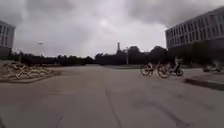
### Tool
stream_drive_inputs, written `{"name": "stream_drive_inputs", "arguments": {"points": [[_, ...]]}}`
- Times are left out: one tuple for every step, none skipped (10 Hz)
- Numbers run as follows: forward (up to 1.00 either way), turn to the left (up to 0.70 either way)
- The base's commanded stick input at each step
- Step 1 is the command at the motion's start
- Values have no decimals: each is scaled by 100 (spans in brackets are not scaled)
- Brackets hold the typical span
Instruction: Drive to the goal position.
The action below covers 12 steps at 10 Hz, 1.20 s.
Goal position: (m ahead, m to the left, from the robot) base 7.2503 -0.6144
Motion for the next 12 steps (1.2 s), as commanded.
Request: {"name": "stream_drive_inputs", "arguments": {"points": [[85, -3], [85, -3], [85, -3], [85, -3], [85, -3], [85, -3], [85, -3], [85, -3], [85, -3], [85, -3], [85, -3], [85, -3]]}}
